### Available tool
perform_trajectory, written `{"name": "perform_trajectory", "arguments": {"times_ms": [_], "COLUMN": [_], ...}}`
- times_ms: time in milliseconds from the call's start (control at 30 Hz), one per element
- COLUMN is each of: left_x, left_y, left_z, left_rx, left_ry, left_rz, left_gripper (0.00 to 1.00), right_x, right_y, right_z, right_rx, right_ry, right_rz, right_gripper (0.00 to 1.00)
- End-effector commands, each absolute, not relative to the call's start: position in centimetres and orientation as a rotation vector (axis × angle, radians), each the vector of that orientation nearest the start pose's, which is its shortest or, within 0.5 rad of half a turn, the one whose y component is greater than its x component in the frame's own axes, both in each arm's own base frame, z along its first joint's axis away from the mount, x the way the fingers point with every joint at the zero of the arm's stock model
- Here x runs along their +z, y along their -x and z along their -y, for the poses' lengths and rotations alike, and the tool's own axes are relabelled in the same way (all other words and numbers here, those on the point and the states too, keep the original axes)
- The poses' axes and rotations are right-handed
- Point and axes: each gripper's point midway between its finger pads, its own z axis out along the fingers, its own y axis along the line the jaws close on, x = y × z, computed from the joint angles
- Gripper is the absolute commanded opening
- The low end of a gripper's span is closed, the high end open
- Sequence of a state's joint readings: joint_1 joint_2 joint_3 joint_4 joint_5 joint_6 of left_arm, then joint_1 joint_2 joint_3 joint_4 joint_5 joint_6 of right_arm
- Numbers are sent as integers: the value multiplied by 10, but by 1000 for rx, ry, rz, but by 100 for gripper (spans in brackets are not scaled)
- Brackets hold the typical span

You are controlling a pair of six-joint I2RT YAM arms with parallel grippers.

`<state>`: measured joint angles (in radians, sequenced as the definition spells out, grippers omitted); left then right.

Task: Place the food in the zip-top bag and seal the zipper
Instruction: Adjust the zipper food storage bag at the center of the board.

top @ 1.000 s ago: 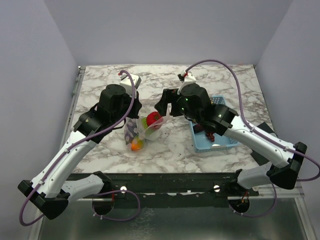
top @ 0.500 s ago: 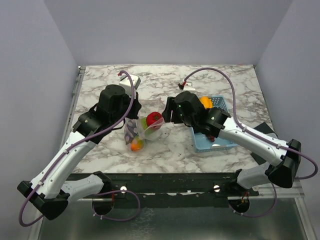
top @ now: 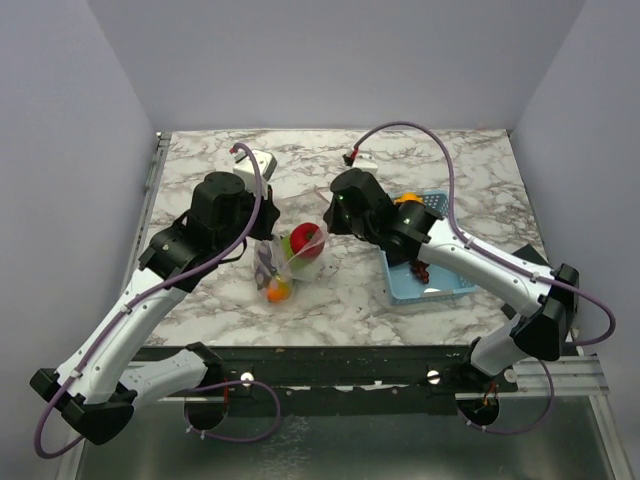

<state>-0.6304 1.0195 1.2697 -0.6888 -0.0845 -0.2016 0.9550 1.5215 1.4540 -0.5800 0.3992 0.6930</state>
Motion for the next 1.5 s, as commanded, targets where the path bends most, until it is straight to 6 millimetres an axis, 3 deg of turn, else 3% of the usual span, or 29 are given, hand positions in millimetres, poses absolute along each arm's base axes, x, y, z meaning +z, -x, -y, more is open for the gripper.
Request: {"name": "perform_trajectory", "arguments": {"times_ms": [0,133,233,467,967,1100,1333,1467], "left_x": [331,332,331,320,294,292,310,319], "left_y": [-251,-250,-250,-251,-255,-253,-246,-238], "left_z": [174,171,170,163,147,143,136,138], "left_rx": [-449,-437,-433,-389,-284,-270,-282,-339], "left_ry": [-371,-367,-363,-343,-294,-285,-265,-266], "left_rz": [-1960,-1955,-1955,-1973,-2022,-2025,-1991,-1969], "left_gripper": [0,0,0,0,6,6,0,0], "right_x": [291,320,329,308,270,283,344,347], "right_y": [-294,-292,-290,-298,-296,-294,-294,-296], "right_z": [-337,-352,-363,-358,-316,-312,-313,-316], "right_rx": [536,631,677,566,361,376,458,471], "right_ry": [91,140,181,194,149,139,142,150], "right_rz": [-2108,-2066,-2059,-2101,-2146,-2120,-2015,-2000], "right_gripper": [1,1,1,1,1,1,1,1]}}
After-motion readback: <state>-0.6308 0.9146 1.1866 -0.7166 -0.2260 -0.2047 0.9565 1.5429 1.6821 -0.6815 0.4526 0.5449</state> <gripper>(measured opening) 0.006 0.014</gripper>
